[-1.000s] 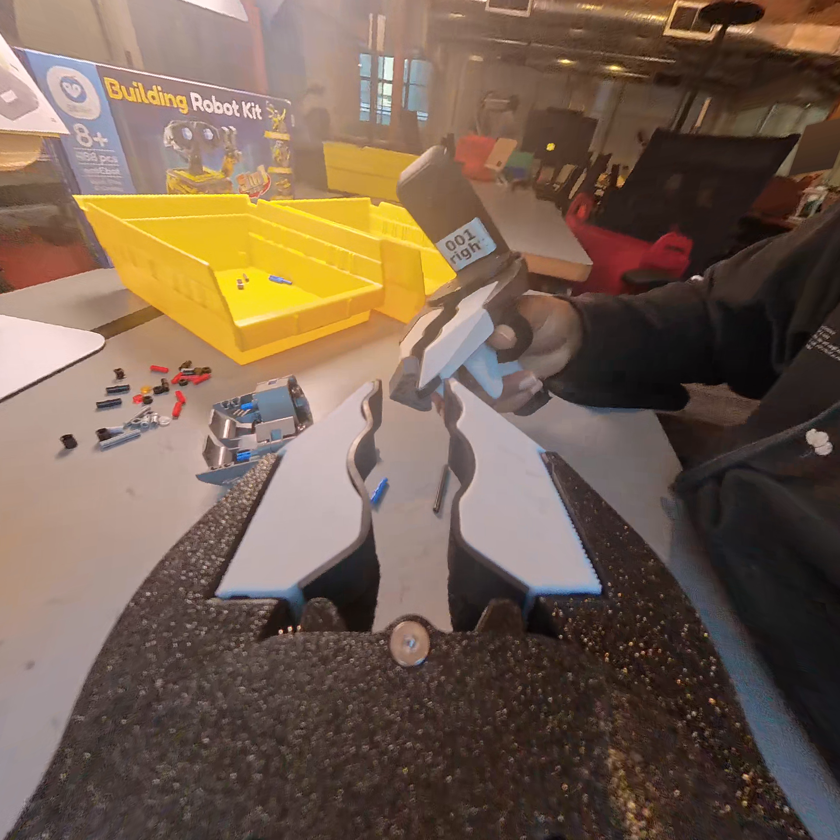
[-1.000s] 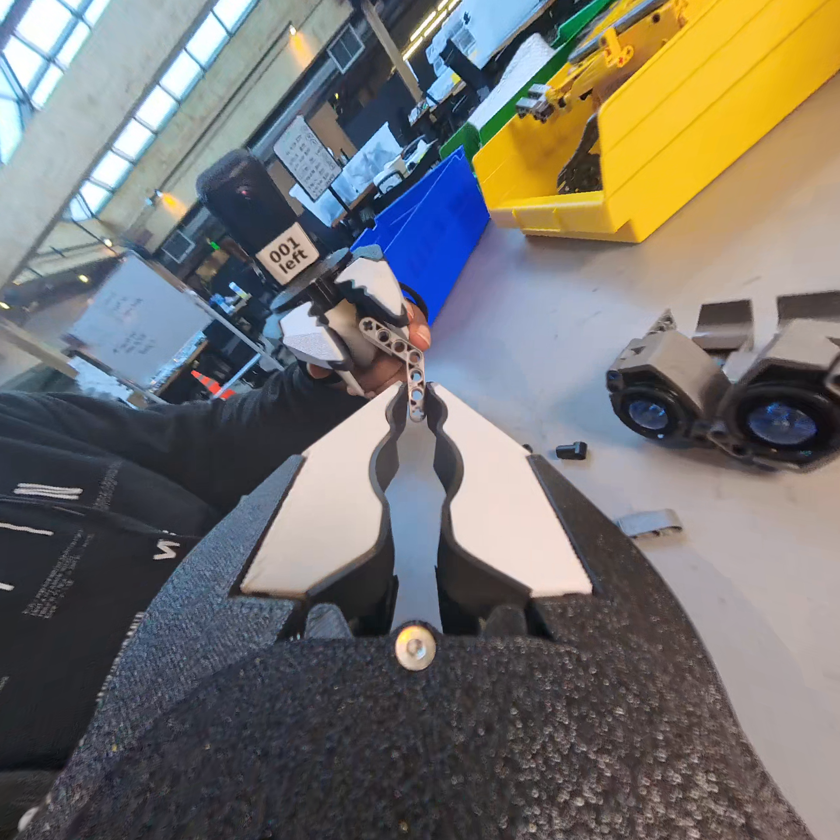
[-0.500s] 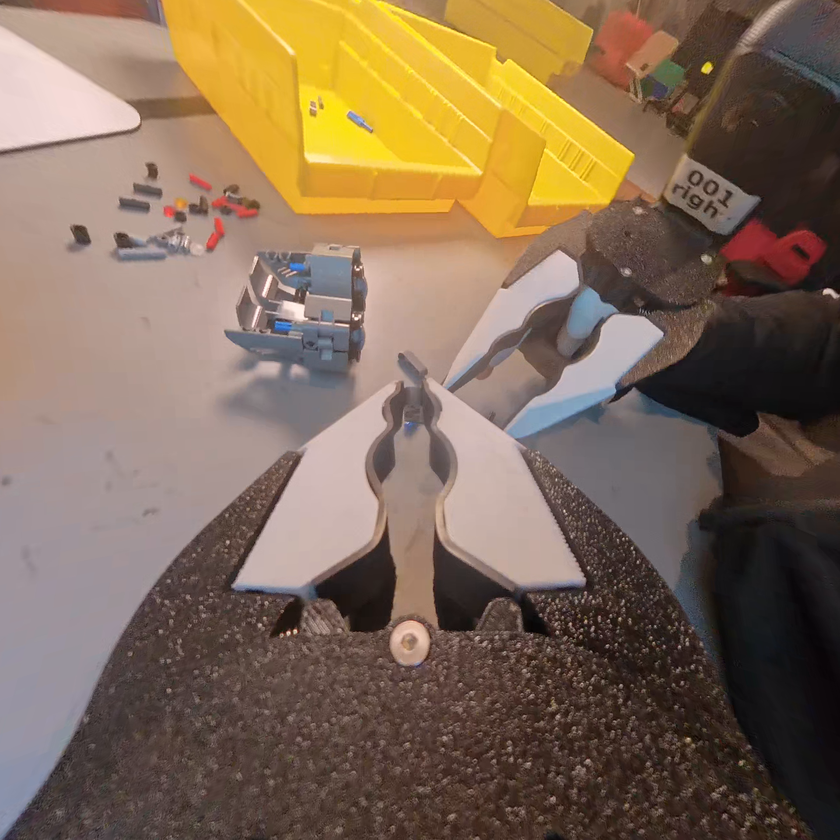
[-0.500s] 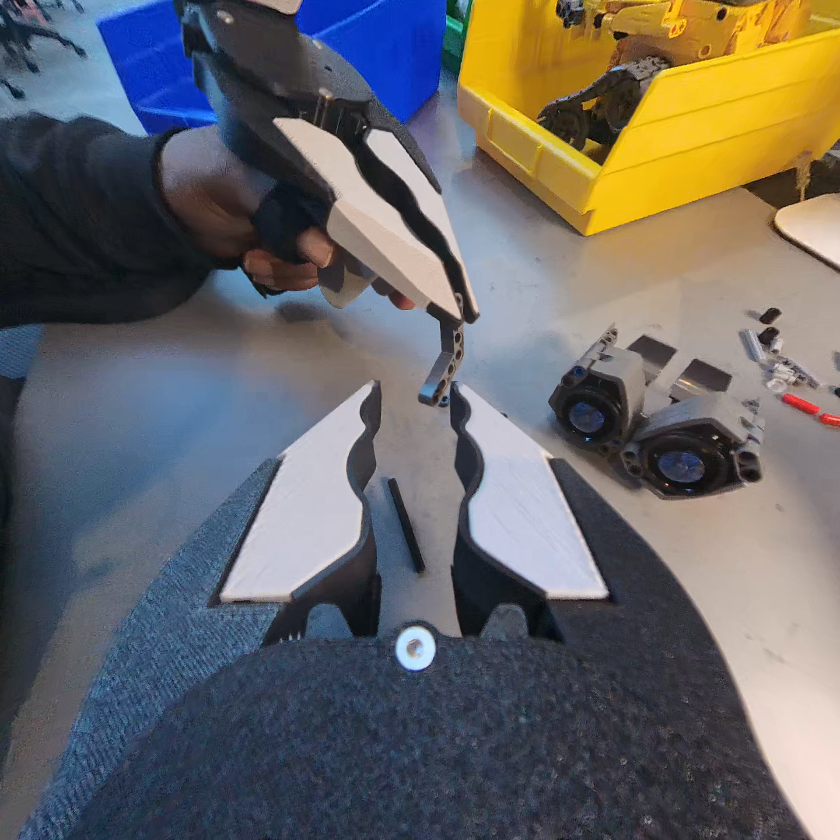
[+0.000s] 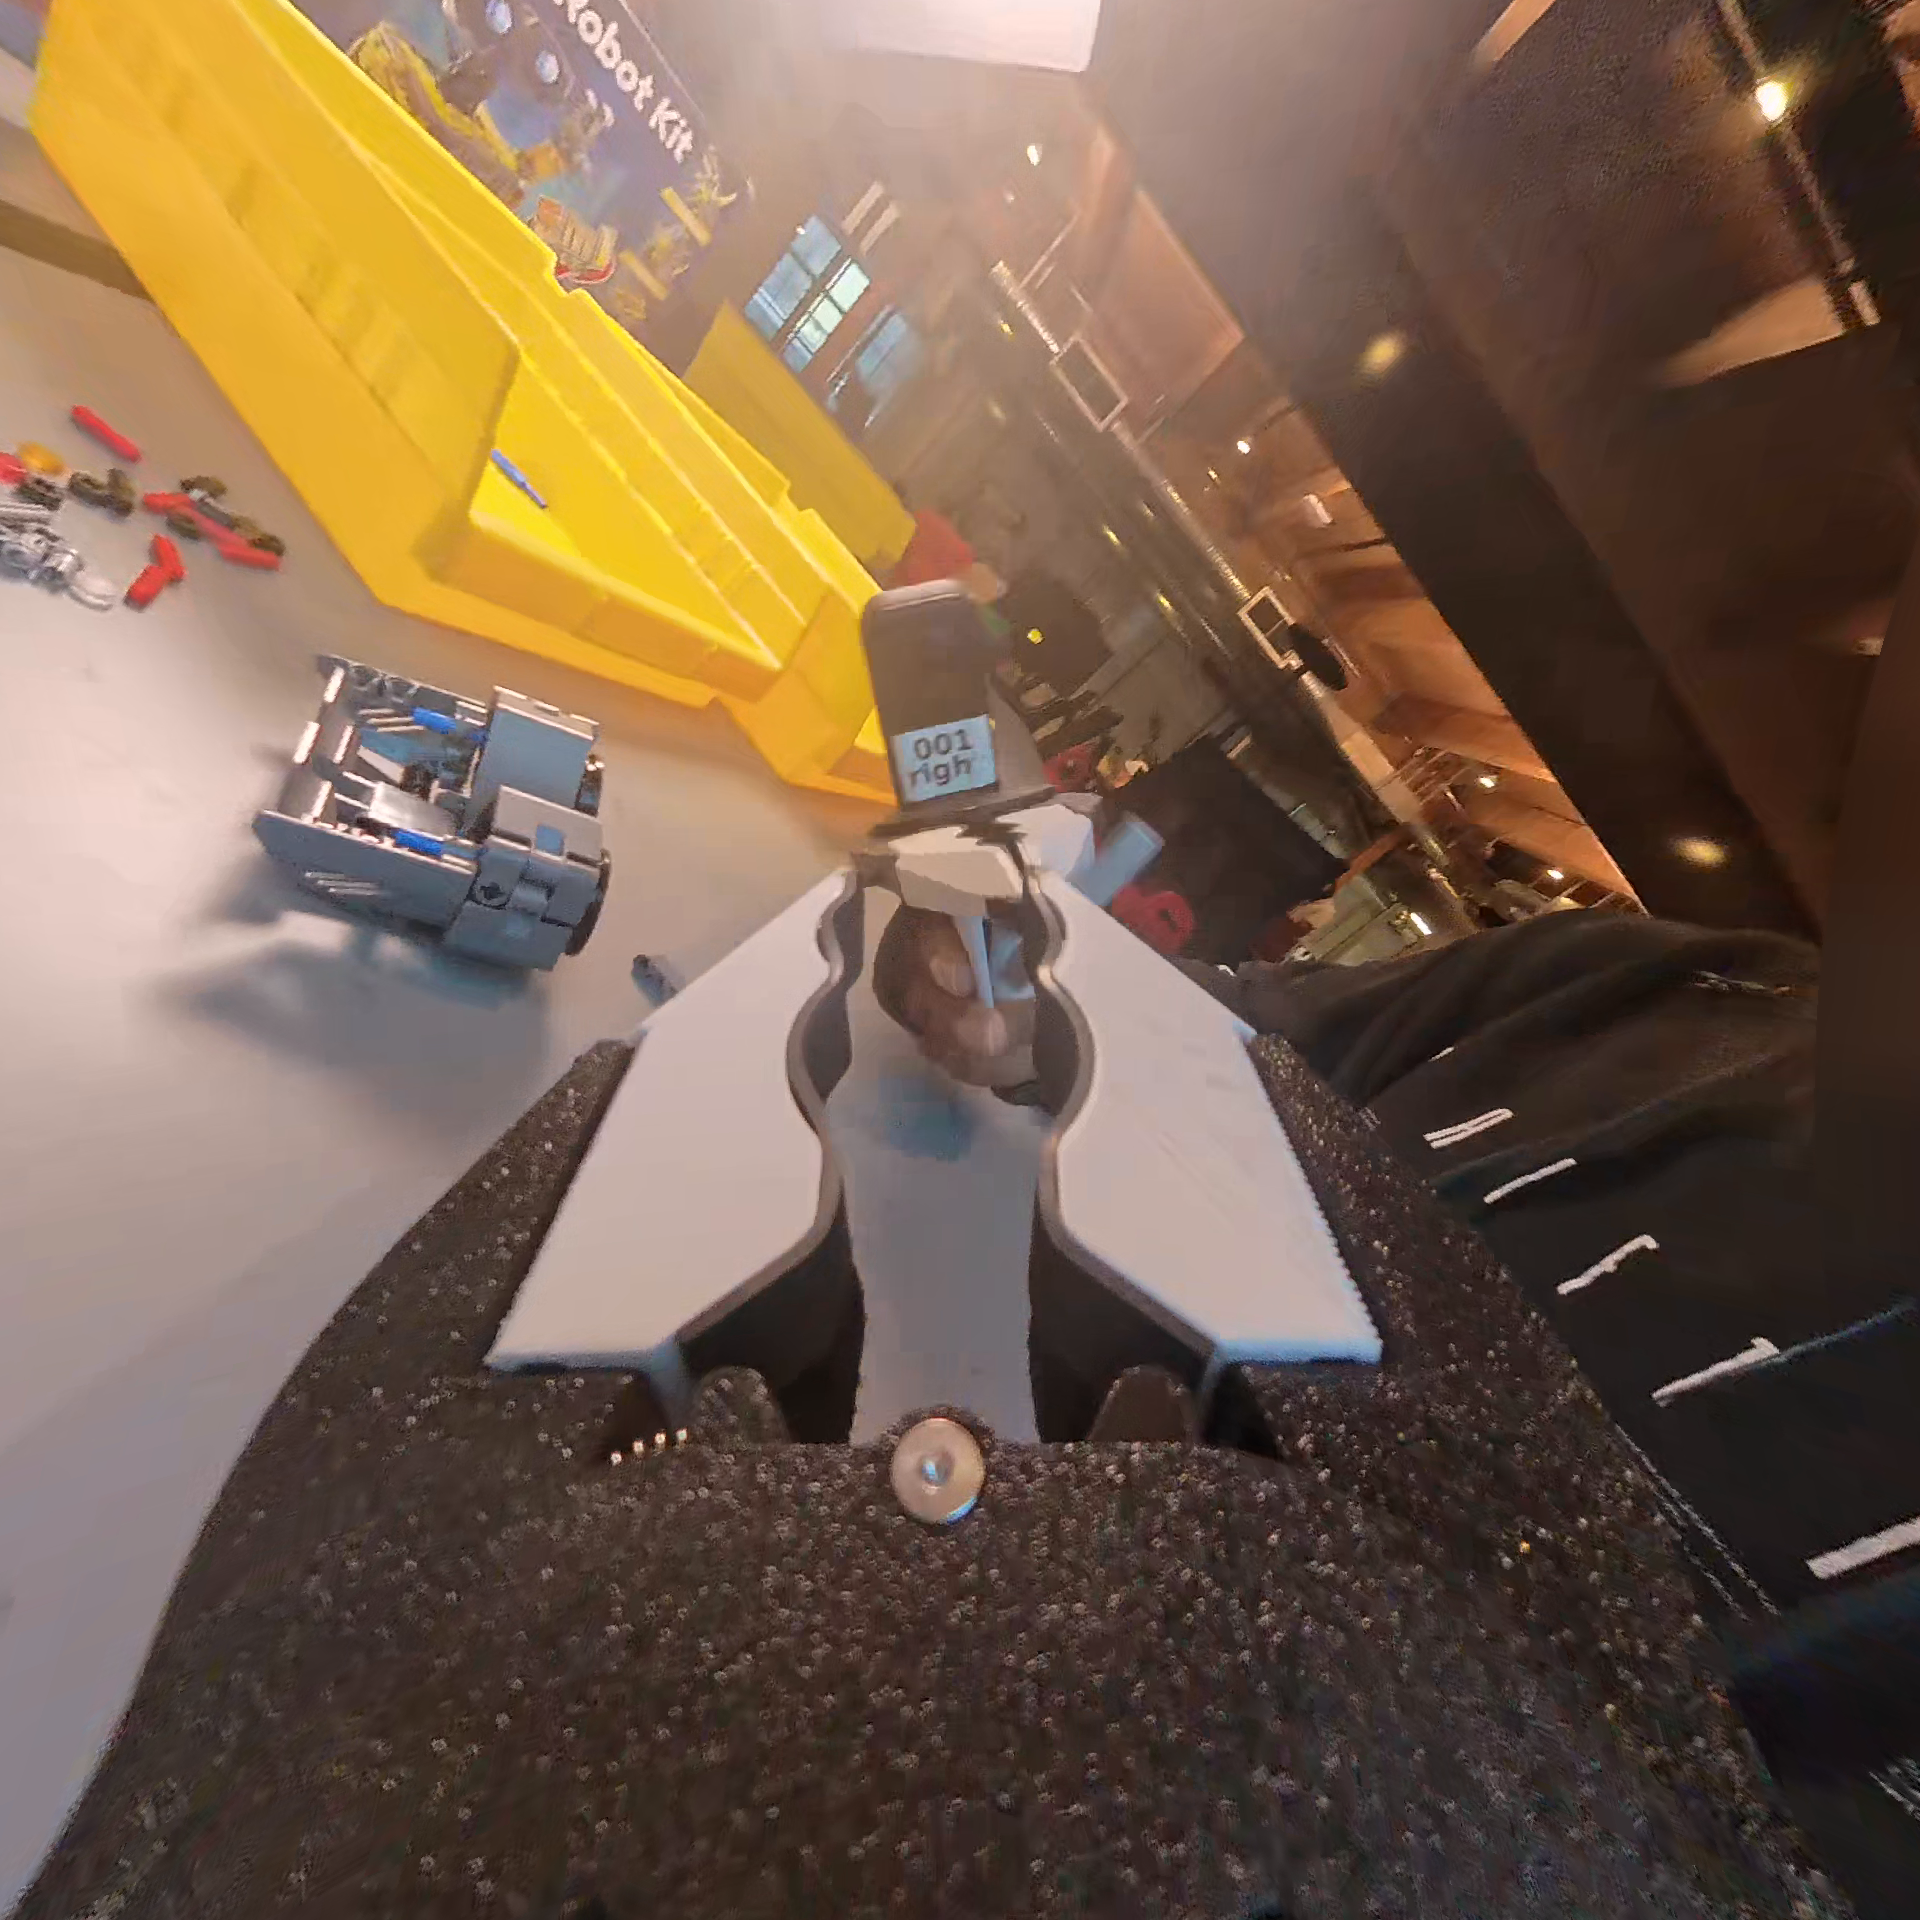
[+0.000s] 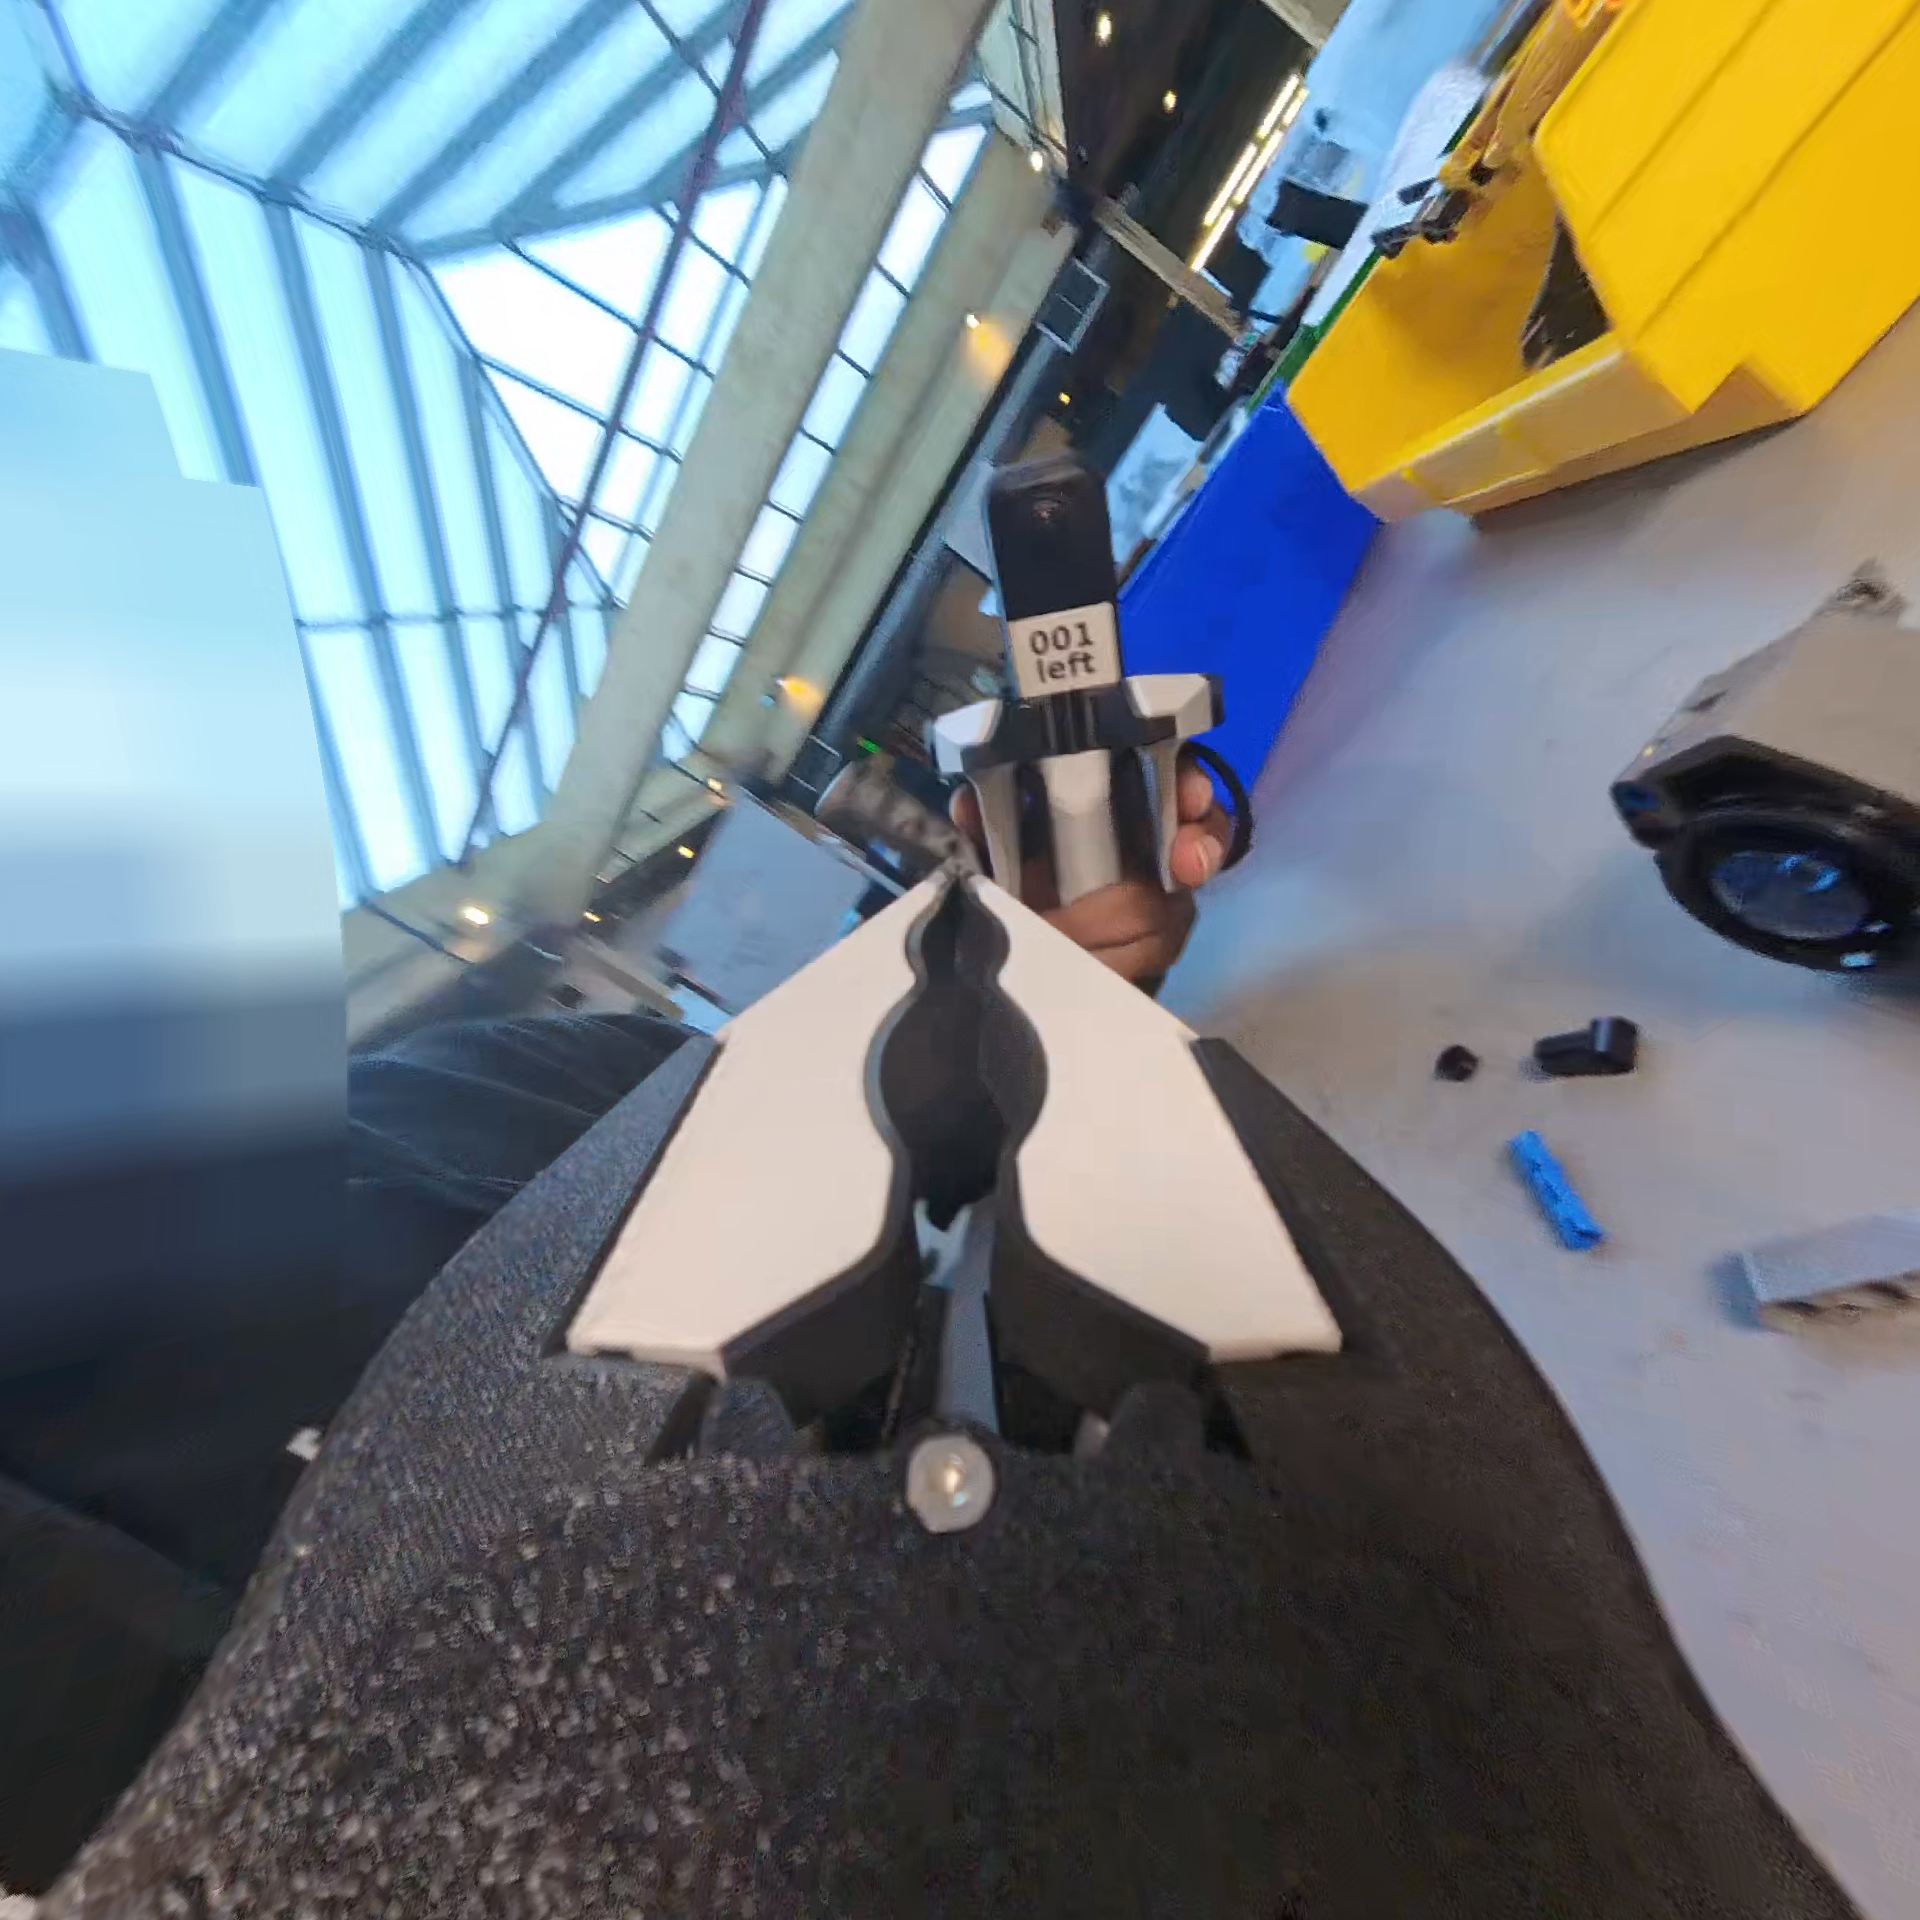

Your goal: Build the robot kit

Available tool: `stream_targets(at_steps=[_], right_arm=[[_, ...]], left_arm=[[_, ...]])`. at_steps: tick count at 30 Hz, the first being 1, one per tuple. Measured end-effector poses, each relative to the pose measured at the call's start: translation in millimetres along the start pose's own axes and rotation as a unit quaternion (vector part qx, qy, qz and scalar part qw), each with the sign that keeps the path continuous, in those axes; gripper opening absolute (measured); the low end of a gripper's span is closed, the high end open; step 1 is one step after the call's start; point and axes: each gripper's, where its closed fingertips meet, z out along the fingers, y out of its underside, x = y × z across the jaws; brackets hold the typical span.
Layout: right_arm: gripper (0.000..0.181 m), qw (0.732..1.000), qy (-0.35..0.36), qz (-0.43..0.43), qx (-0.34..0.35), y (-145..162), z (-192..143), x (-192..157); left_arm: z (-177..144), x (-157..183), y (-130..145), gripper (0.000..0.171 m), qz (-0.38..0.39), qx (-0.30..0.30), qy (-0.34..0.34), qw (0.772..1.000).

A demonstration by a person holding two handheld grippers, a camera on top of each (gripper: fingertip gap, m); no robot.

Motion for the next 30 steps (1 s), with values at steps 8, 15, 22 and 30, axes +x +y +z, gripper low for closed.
stream_targets(at_steps=[8, 15, 22, 30], right_arm=[[0.000, 0.997, 0.046, -0.053, -0.035, 12.3, 1.5, 9.0], [0.021, 0.892, 0.094, -0.356, -0.263, 57.6, -12.0, 0.6], [0.035, 0.754, 0.056, -0.470, -0.456, 141.9, -19.1, 19.1], [0.006, 0.714, 0.066, -0.488, -0.497, 156.0, -16.5, 34.5]], left_arm=[[17.1, 13.2, 33.5, 0.021, 0.058, -0.098, 0.004, 0.994], [0.6, -18.7, 23.3, 0.020, 0.094, -0.090, -0.085, 0.988], [2.5, -27.7, 31.9, 0.020, 0.110, -0.114, -0.100, 0.982], [4.3, -18.9, 39.5, 0.021, 0.142, -0.140, -0.086, 0.976]])
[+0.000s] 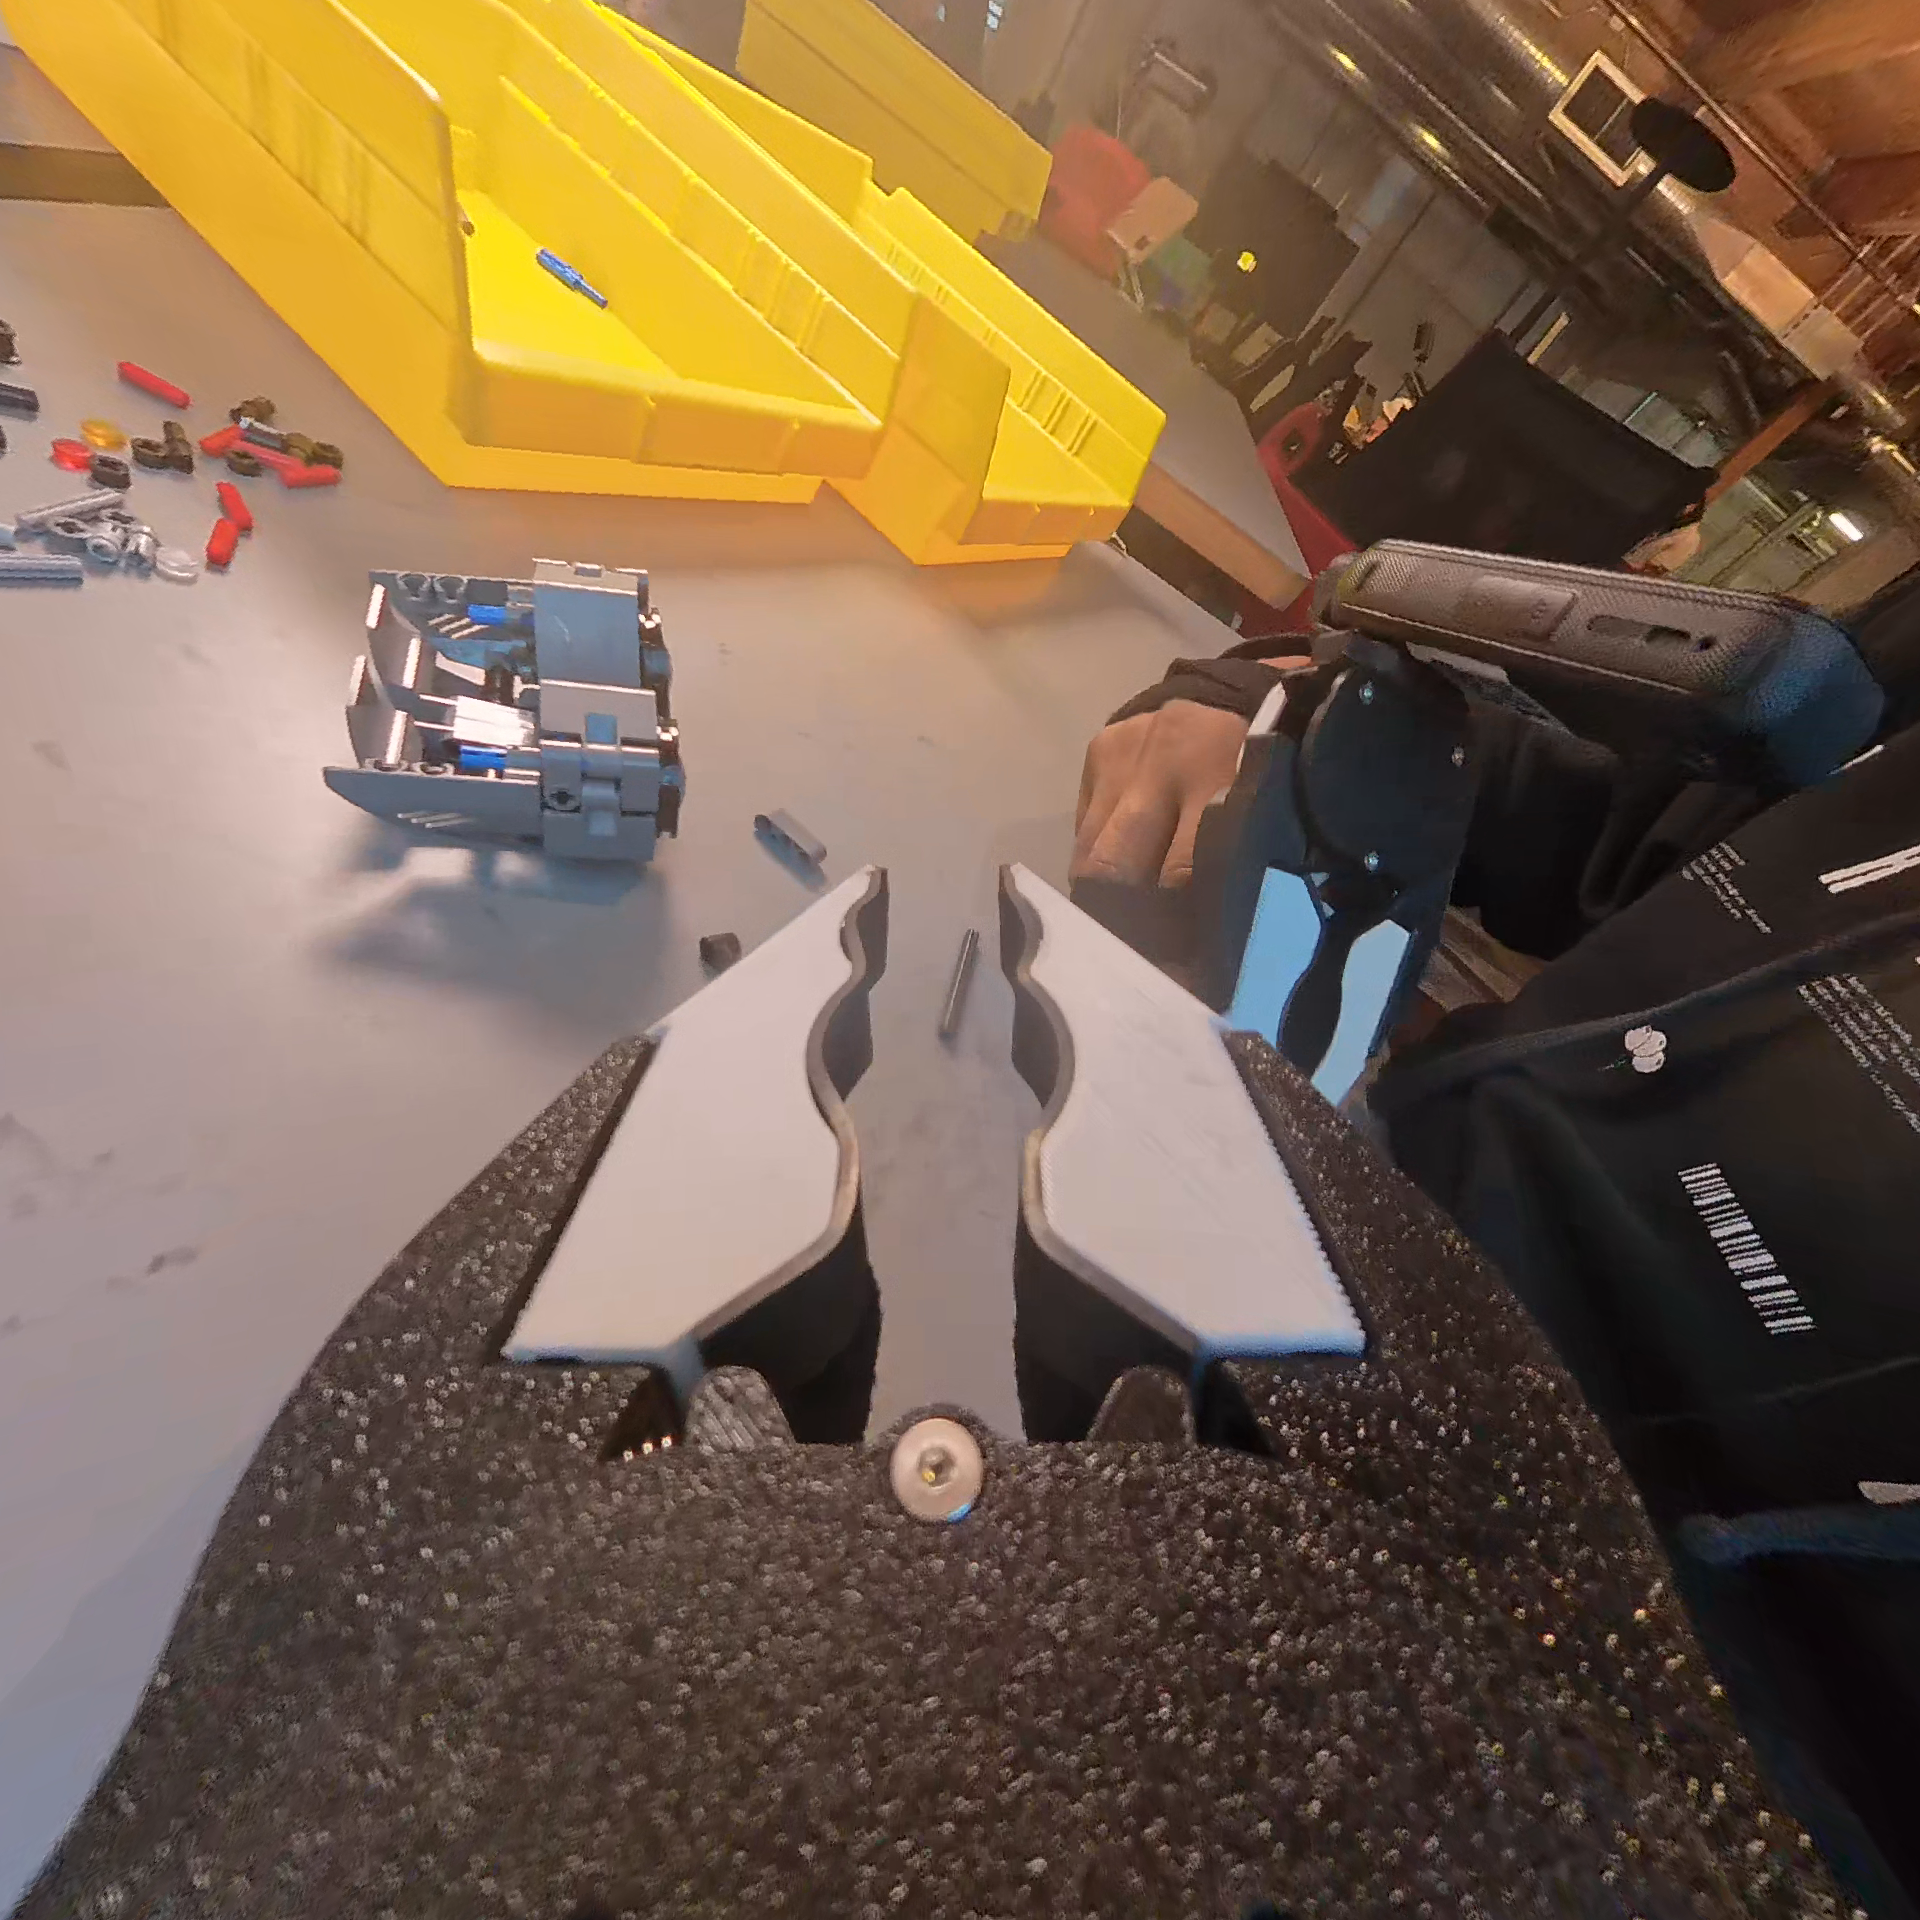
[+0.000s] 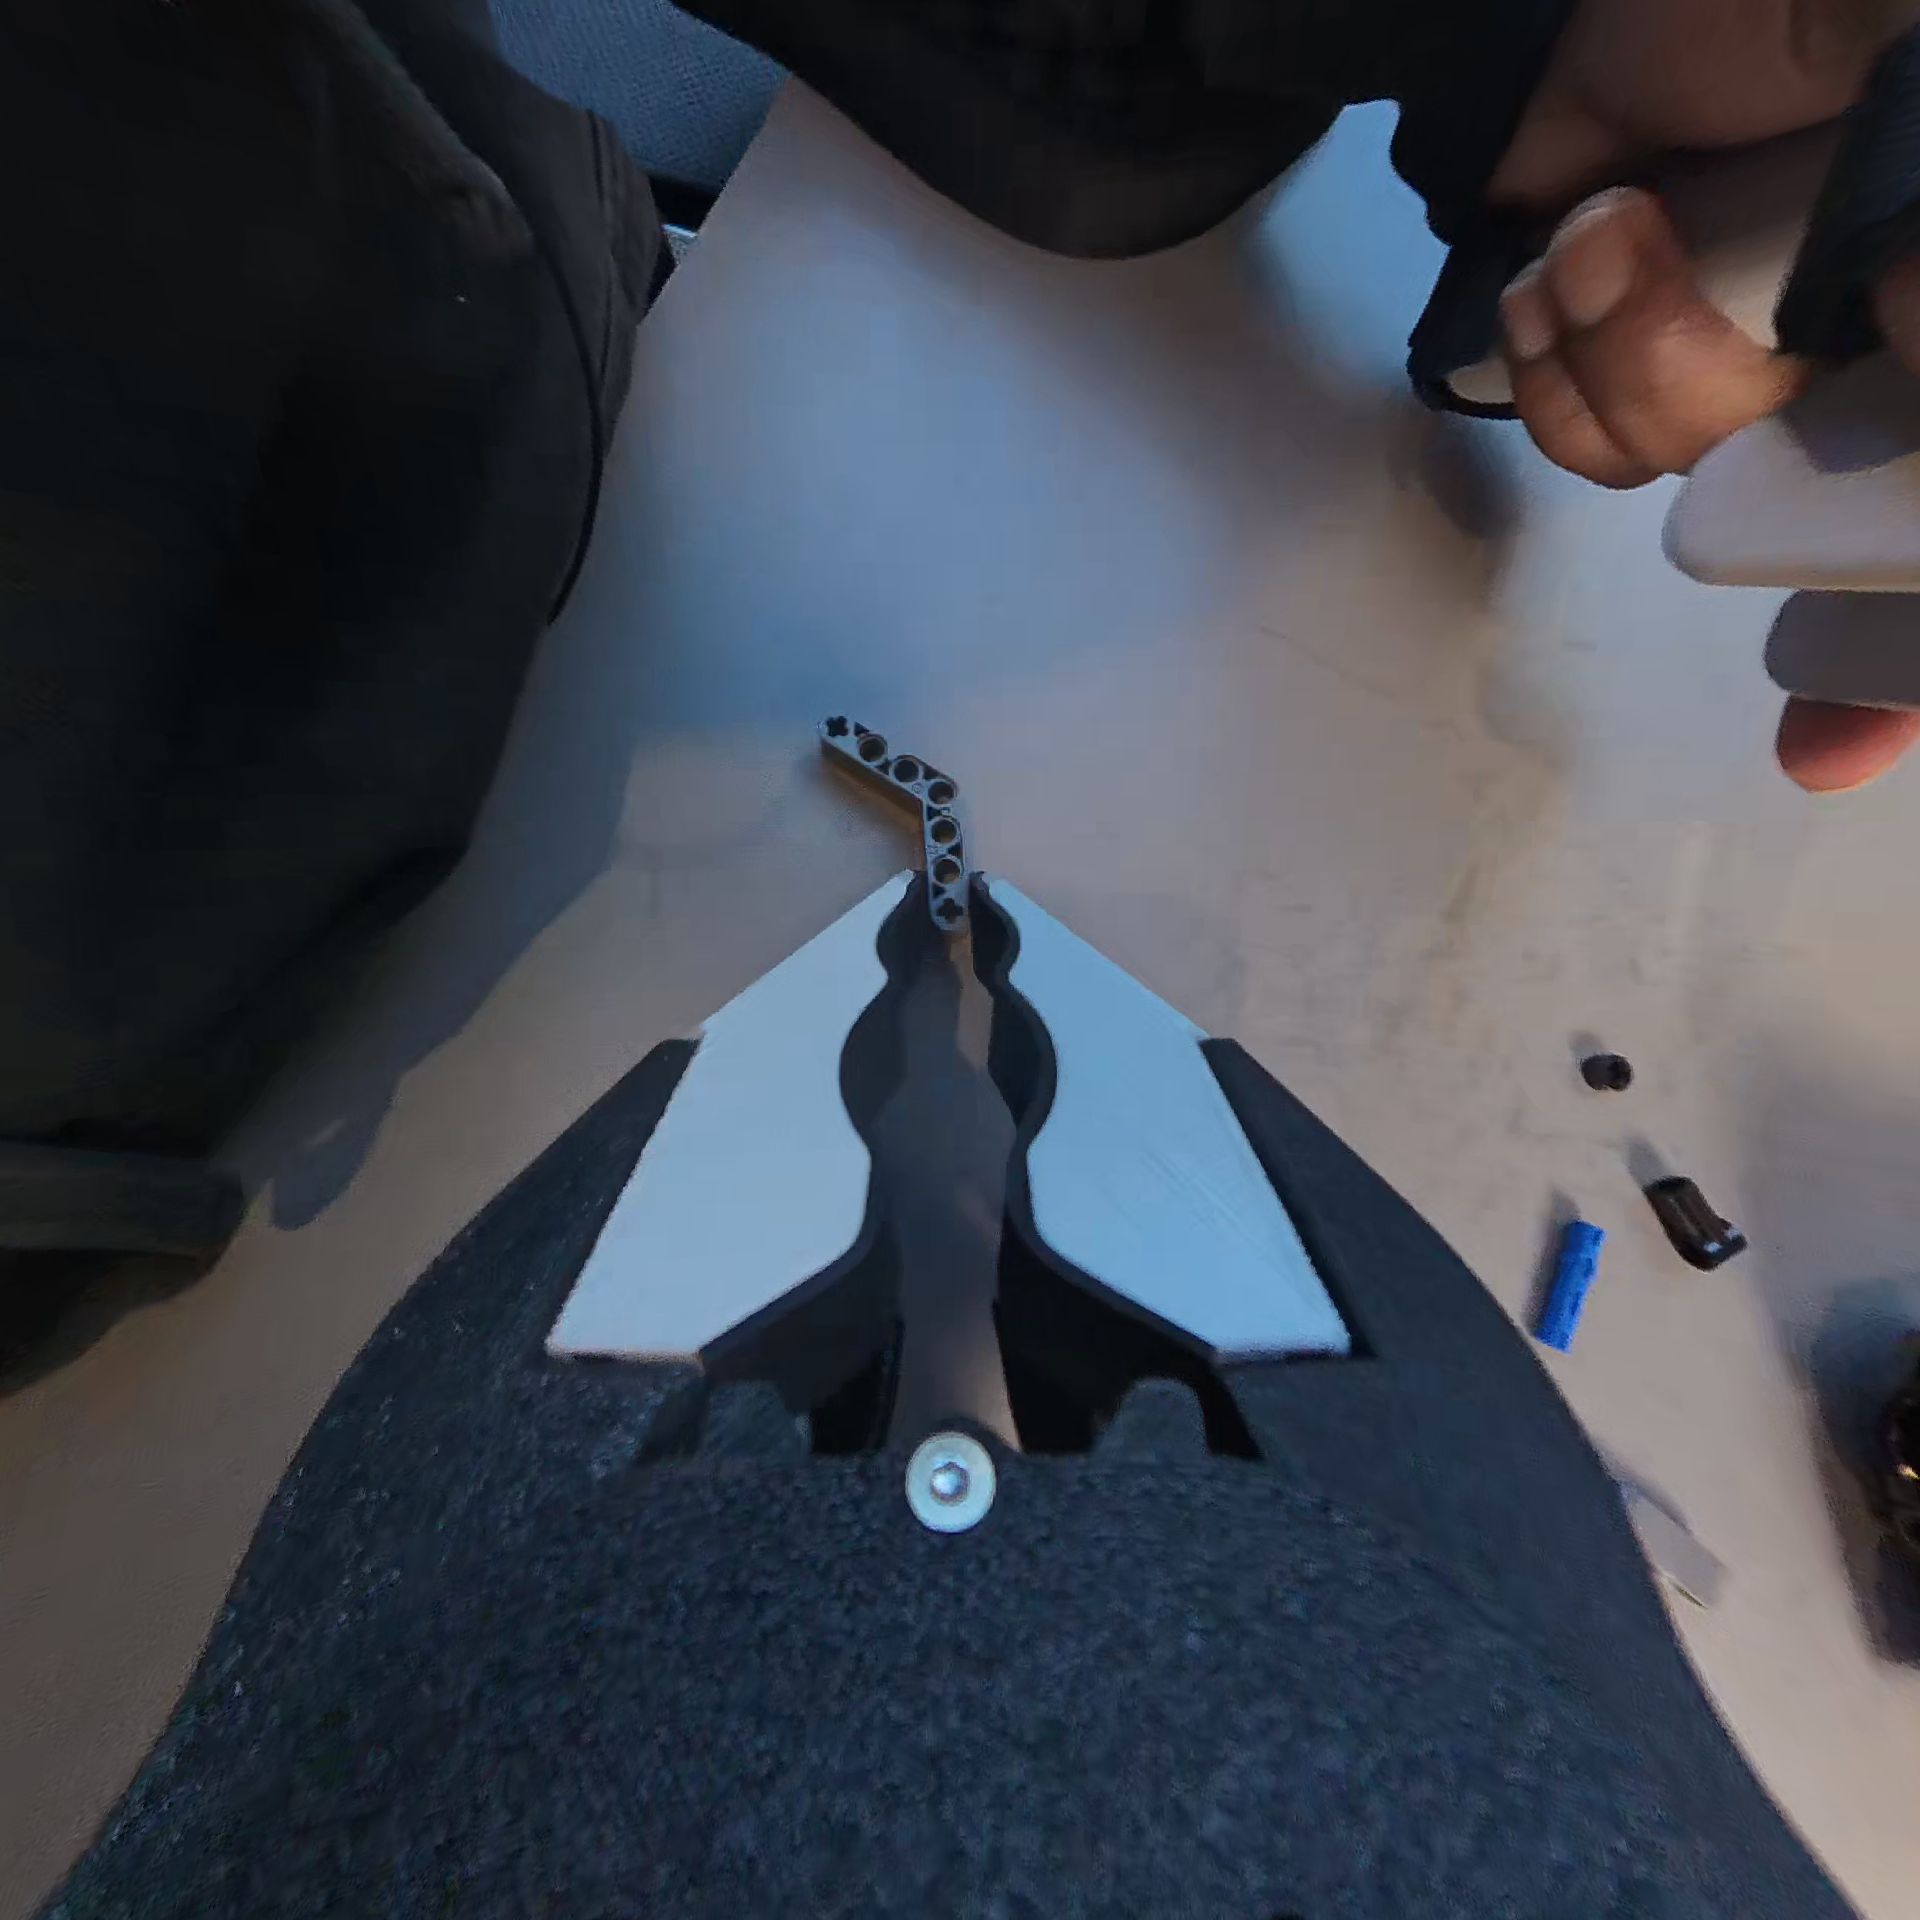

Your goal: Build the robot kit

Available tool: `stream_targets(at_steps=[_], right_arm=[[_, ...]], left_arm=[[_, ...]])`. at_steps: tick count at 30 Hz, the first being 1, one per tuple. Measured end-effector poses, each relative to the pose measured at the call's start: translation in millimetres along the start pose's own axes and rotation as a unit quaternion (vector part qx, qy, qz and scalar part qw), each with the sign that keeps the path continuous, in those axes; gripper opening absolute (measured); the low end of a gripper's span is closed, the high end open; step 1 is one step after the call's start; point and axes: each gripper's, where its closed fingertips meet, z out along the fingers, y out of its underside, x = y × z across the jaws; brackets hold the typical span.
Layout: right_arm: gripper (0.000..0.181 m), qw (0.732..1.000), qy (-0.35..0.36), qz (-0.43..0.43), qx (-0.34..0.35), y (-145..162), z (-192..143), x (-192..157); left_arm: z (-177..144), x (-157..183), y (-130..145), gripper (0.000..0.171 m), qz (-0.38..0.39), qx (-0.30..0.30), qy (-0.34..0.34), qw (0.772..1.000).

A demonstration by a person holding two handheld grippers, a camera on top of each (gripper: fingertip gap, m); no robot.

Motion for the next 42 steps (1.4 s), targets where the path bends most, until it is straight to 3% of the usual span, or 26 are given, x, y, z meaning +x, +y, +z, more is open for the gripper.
stream_targets(at_steps=[6, 13, 18, 21, 24, 29, 35, 38, 42], right_arm=[[0.006, 0.993, 0.108, -0.022, 0.046, -0.8, -31.9, 40.7], [0.006, 0.970, 0.225, -0.084, 0.039, -0.2, -65.1, 68.4], [0.006, 0.956, 0.267, -0.116, 0.035, -2.9, -76.9, 75.3], [0.006, 0.952, 0.279, -0.122, 0.034, -3.1, -80.1, 77.4], [0.006, 0.953, 0.278, -0.116, 0.045, -4.8, -82.2, 77.4], [0.006, 0.962, 0.245, -0.119, 0.032, 0.7, -75.9, 72.9], [0.006, 0.984, 0.110, -0.135, -0.028, 10.3, -56.5, 63.4], [0.006, 0.991, 0.021, -0.126, -0.048, 15.1, -43.2, 57.4], [0.006, 0.984, -0.060, -0.139, -0.093, 26.9, -28.1, 57.5]], left_arm=[[-0.4, 12.9, 3.9, 0.022, 0.000, -0.019, 0.033, 0.999], [5.7, 23.2, 17.2, 0.024, -0.045, -0.050, 0.078, 0.995], [12.6, 30.3, 28.8, 0.018, -0.049, -0.079, 0.091, 0.992], [12.7, 35.9, 25.7, 0.007, -0.058, -0.069, 0.107, 0.990], [11.7, 38.1, 23.4, 0.007, -0.070, -0.063, 0.119, 0.988], [14.4, 39.5, 32.3, 0.011, -0.084, -0.088, 0.130, 0.984], [18.2, 36.4, 60.3, 0.007, -0.047, -0.181, 0.095, 0.978], [15.3, 38.3, 76.8, 0.006, -0.005, -0.233, 0.074, 0.970], [2.6, 29.8, 88.4, 0.017, 0.102, -0.281, 0.035, 0.953]])
